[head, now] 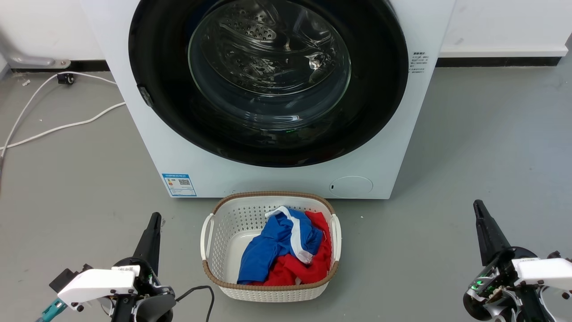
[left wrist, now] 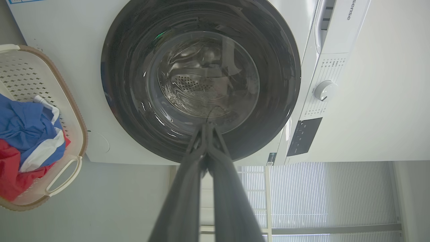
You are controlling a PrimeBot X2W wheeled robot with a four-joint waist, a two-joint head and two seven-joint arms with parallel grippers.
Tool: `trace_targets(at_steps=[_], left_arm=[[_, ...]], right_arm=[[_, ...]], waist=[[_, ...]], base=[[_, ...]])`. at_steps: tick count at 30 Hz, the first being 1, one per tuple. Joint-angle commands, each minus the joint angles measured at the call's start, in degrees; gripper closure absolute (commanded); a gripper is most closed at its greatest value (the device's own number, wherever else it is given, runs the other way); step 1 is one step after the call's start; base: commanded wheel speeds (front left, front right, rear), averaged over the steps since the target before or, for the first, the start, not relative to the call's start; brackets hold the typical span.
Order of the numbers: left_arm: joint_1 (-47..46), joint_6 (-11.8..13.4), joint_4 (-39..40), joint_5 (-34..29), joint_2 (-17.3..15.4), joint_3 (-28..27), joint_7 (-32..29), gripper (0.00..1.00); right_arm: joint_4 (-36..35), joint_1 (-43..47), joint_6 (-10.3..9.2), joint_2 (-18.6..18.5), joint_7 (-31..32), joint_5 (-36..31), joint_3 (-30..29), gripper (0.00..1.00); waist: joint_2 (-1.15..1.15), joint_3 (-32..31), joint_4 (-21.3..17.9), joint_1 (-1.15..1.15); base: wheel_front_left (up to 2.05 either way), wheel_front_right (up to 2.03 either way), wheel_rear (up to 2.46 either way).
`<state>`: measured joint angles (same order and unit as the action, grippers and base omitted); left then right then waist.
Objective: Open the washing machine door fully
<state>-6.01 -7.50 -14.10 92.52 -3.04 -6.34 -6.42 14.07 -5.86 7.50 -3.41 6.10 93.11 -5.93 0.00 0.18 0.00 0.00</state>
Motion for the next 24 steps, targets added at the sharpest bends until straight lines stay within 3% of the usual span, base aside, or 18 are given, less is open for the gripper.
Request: trace_targets(at_steps=[1, 24], left_arm=[[-0.49, -0.17, -0.01, -0.04, 0.11, -0.24, -0.22, 1.0], [-0.49, -0.17, -0.01, -0.12, 0.16, -0.29, -0.25, 1.0]], right_arm=[[0.08, -0.72, -0.02, 0.18, 0.15, -0.47, -0.08, 1.0], [0.09, -0.74, -0.02, 0.31, 0.32, -0.51, -0.26, 1.0]], waist=[[0.0, 0.0, 0.0, 0.0], [0.0, 0.0, 0.0, 0.0]], base=[[0.0, 0.0, 0.0], [0.0, 0.0, 0.0]])
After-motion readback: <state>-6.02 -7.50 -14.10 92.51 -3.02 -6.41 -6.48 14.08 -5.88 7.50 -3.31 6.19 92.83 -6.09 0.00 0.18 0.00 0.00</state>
